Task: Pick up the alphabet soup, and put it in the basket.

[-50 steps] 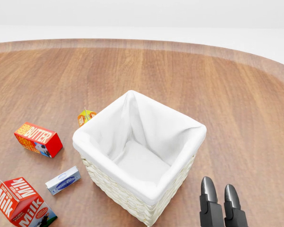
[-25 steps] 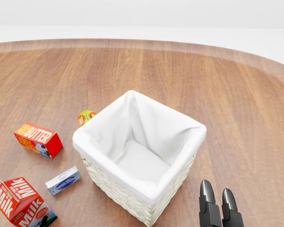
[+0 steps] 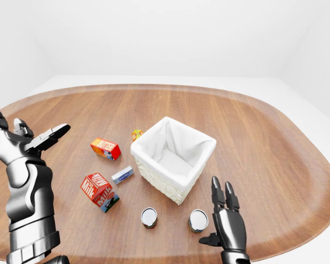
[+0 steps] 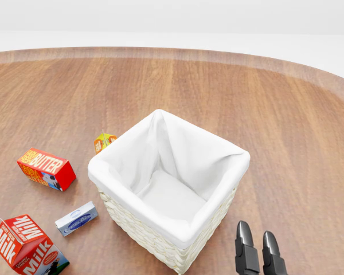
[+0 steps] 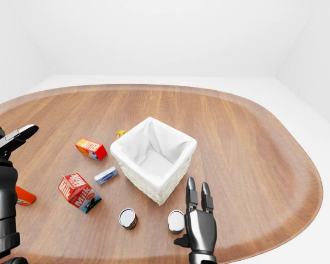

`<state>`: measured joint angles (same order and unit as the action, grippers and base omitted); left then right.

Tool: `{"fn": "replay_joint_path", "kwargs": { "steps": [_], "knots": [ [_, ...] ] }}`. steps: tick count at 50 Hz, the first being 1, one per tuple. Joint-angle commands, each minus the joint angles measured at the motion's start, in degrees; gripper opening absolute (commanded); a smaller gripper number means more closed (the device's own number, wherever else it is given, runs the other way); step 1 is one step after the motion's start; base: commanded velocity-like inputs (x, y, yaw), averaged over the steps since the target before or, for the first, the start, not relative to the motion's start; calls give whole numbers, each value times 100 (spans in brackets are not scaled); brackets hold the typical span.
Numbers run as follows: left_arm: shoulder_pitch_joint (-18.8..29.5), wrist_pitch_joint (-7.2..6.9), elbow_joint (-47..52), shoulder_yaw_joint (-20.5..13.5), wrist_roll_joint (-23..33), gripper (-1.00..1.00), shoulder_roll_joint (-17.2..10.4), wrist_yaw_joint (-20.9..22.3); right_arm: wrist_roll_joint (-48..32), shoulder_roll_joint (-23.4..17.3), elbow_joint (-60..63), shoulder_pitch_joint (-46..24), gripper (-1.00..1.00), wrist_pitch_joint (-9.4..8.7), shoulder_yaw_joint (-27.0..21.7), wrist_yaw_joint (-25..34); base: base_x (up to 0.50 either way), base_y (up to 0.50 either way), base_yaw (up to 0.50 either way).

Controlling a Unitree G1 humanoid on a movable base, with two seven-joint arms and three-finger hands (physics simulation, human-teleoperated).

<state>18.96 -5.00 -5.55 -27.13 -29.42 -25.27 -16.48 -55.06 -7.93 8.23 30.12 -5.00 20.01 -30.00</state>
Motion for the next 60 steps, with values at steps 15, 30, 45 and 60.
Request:
{"fn": "replay_joint_path", "kwargs": {
  "steps": [15,30,45,60],
  "knots": [
    [19,0,-82,15,-2,100,3,8,-383,250,-636,-523,100,0,155,0,0,0,0],
    [15,0,-17,-2,-7,100,-6,1,105,500,-1687,-806,100,0,-140,0,0,0,0],
    [5,0,33,-20,-3,100,-5,14,301,616,-2145,-874,100,0,-190,0,0,0,0],
    [-17,0,109,-27,-20,100,-8,-12,250,652,-2508,-1217,100,0,-272,0,0,0,0]
  ]
}}
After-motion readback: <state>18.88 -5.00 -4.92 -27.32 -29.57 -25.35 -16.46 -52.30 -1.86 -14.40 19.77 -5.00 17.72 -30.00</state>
